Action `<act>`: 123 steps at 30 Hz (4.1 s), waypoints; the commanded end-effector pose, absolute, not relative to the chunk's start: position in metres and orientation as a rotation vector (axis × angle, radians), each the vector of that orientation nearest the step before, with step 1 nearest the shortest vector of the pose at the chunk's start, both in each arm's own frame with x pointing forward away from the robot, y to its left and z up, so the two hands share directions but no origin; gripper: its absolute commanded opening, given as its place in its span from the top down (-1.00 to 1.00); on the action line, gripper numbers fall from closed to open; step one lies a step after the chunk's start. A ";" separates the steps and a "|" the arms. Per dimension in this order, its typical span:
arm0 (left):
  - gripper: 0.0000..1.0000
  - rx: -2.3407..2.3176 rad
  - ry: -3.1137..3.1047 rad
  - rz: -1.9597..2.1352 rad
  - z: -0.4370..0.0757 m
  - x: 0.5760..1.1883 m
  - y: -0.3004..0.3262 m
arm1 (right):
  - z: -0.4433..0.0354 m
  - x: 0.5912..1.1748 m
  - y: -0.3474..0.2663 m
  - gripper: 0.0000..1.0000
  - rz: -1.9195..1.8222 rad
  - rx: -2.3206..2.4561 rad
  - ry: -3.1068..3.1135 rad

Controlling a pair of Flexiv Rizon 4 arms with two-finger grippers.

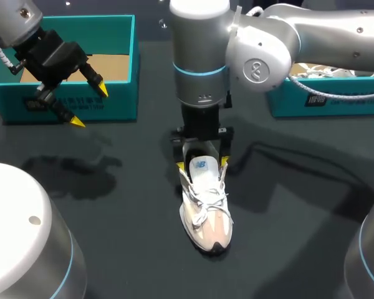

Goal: Take the shoe out of the shoebox, open the shoe tongue, remove and reinsert the insole, then place the shoe into the shoebox

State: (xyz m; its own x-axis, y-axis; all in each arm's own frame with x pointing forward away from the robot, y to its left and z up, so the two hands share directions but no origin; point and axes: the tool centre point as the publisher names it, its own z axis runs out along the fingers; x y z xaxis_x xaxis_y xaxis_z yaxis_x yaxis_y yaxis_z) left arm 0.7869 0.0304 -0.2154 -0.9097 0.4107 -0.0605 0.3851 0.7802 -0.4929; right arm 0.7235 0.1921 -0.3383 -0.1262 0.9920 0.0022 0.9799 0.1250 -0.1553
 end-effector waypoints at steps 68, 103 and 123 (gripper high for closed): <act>-1.00 -0.653 -2.918 0.787 -0.215 0.786 0.031 | -0.316 0.668 0.174 0.00 0.119 -1.980 -2.360; -1.00 -0.653 -2.918 0.787 -0.215 0.786 0.031 | -0.334 0.716 0.195 0.51 -0.079 -1.854 -2.480; -1.00 -0.653 -2.918 0.787 -0.215 0.786 0.031 | -0.330 0.720 0.193 0.42 -0.049 -1.868 -2.512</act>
State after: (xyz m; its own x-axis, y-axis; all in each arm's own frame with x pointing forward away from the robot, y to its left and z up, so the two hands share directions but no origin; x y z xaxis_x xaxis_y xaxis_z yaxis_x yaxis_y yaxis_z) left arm 0.7869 0.0304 -0.2154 -0.9098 0.4107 -0.0605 0.3850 0.7803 -0.4929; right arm 0.7192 0.1934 -0.3230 -0.2876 0.9577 0.0133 0.9576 0.2873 0.0197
